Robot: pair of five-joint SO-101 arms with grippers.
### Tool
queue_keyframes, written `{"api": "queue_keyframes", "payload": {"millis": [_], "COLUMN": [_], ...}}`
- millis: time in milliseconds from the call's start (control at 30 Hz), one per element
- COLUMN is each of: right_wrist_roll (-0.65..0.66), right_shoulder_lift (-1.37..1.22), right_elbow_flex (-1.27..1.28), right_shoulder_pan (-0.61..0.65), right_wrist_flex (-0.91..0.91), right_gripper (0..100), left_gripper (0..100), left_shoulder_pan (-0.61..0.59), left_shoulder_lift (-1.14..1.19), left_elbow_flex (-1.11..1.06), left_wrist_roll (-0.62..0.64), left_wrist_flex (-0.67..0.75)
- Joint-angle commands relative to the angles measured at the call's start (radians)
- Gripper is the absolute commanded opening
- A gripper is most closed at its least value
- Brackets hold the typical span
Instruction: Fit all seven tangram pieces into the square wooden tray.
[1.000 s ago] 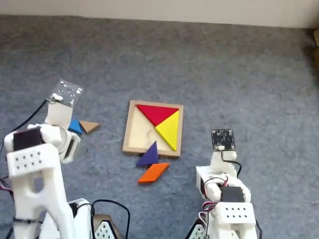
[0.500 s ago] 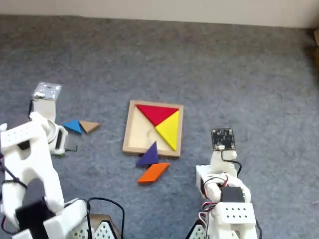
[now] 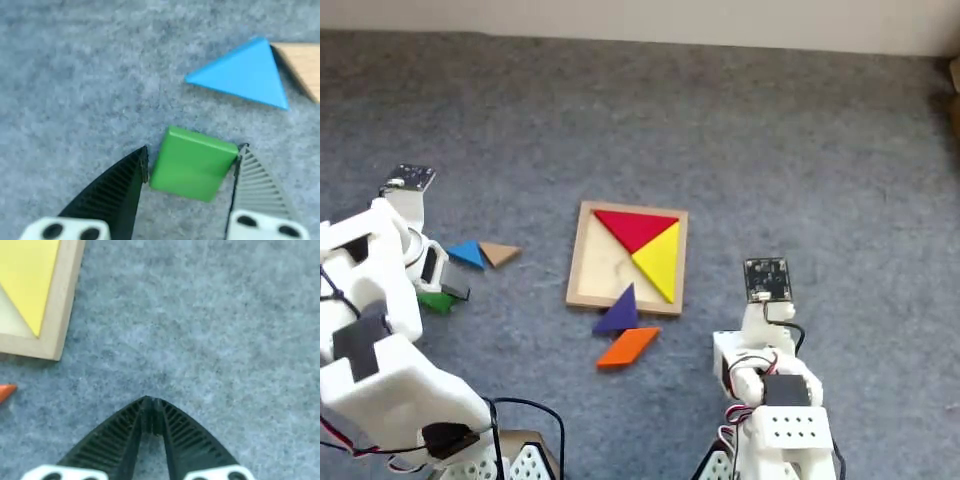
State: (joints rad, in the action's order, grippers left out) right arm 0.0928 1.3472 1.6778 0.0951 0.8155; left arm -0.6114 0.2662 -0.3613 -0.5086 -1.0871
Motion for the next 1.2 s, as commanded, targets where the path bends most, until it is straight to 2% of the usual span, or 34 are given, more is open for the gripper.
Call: {"api": "queue_keyframes", "payload": {"millis": [0, 200, 333, 533, 700, 867, 1167], "right_wrist_roll": [-0.002, -0.002, -0.002, -0.002, -0.002, -0.002, -0.002], "right_shoulder_lift": [0.012, 0.012, 0.012, 0.012, 0.012, 0.012, 0.012], "right_elbow_flex": [0.031, 0.031, 0.031, 0.031, 0.031, 0.031, 0.031], "right_shoulder_pan": [-0.007, -0.007, -0.007, -0.007, -0.007, -0.007, -0.007], "right_wrist_flex": [-0.024, -0.024, -0.024, -0.024, -0.024, -0.024, -0.024], "right_gripper": [3.1, 3.1, 3.1, 3.1, 3.1, 3.1, 3.1], "left_gripper": [25, 10, 7, 5, 5, 5, 5], "left_shoulder_pan": [-0.012, 0.007, 0.061, 0.197, 0.375, 0.559, 0.8], "left_shoulder_lift": [0.068, 0.105, 0.031, -0.222, -0.406, -0.433, -0.278], "left_elbow_flex": [0.082, 0.096, 0.105, 0.085, 0.07, 0.081, 0.081], "left_wrist_roll": [-0.048, -0.117, -0.118, -0.117, -0.075, 0.043, 0.132], "left_wrist_flex": [0.011, 0.002, -0.117, -0.279, -0.342, -0.338, -0.141]}}
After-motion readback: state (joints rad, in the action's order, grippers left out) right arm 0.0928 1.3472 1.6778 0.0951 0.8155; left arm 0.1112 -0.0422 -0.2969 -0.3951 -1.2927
